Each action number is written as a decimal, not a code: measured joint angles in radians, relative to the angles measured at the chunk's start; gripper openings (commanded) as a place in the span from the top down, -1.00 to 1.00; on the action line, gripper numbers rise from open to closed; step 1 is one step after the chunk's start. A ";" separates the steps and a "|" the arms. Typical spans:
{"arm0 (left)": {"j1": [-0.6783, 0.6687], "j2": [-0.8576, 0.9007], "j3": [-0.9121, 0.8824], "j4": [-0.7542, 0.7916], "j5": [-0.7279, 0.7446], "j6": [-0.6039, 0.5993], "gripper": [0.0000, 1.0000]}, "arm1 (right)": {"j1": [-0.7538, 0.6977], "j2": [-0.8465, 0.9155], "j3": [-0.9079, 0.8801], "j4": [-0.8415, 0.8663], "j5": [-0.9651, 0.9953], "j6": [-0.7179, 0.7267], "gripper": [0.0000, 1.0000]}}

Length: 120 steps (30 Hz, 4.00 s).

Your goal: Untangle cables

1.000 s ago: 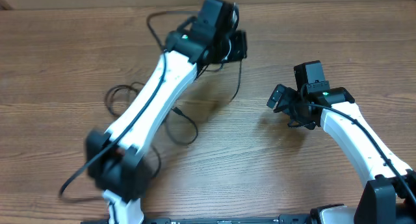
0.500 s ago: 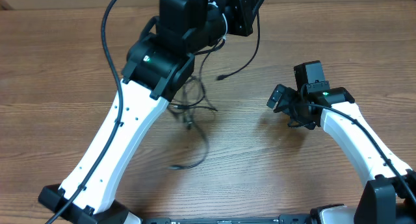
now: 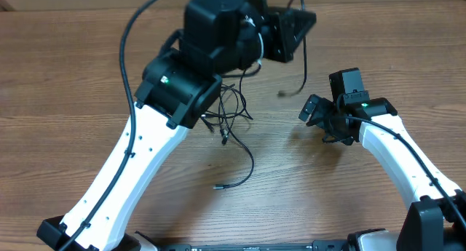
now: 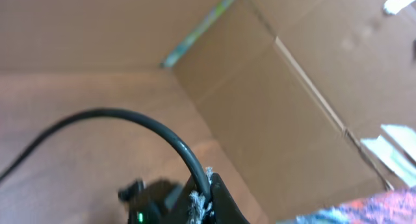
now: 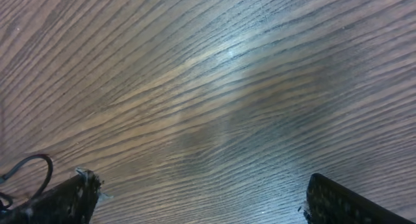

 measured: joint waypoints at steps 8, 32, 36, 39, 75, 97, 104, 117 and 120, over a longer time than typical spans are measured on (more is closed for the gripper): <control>-0.031 0.000 0.000 -0.236 0.000 0.006 0.91 | 0.000 0.000 0.000 0.000 0.000 0.000 -1.00; -0.093 0.076 -0.001 -0.644 -0.235 0.052 0.92 | 0.000 0.000 0.000 0.000 0.000 0.000 -1.00; -0.104 0.076 -0.001 -0.646 -0.241 0.051 0.92 | 0.000 0.000 0.000 0.000 0.000 0.000 -0.99; -0.117 0.076 -0.001 -0.644 -0.248 0.050 0.92 | 0.000 0.000 0.000 0.000 0.000 0.000 -1.00; -0.136 0.079 -0.001 -0.630 -0.256 0.047 0.92 | 0.000 0.000 0.000 0.000 0.000 0.000 -1.00; -0.149 0.110 -0.001 -0.630 -0.260 0.047 0.92 | 0.000 0.000 0.000 0.000 0.000 0.000 -1.00; -0.150 0.110 -0.001 -0.630 -0.261 0.047 0.91 | 0.000 0.000 0.000 0.000 0.000 0.000 -1.00; -0.163 0.111 -0.001 -0.630 -0.264 0.047 0.92 | 0.000 0.000 0.000 0.000 0.000 0.000 -1.00; -0.163 0.111 -0.001 -0.630 -0.264 0.047 0.92 | 0.000 0.000 0.000 0.000 0.000 0.000 -0.99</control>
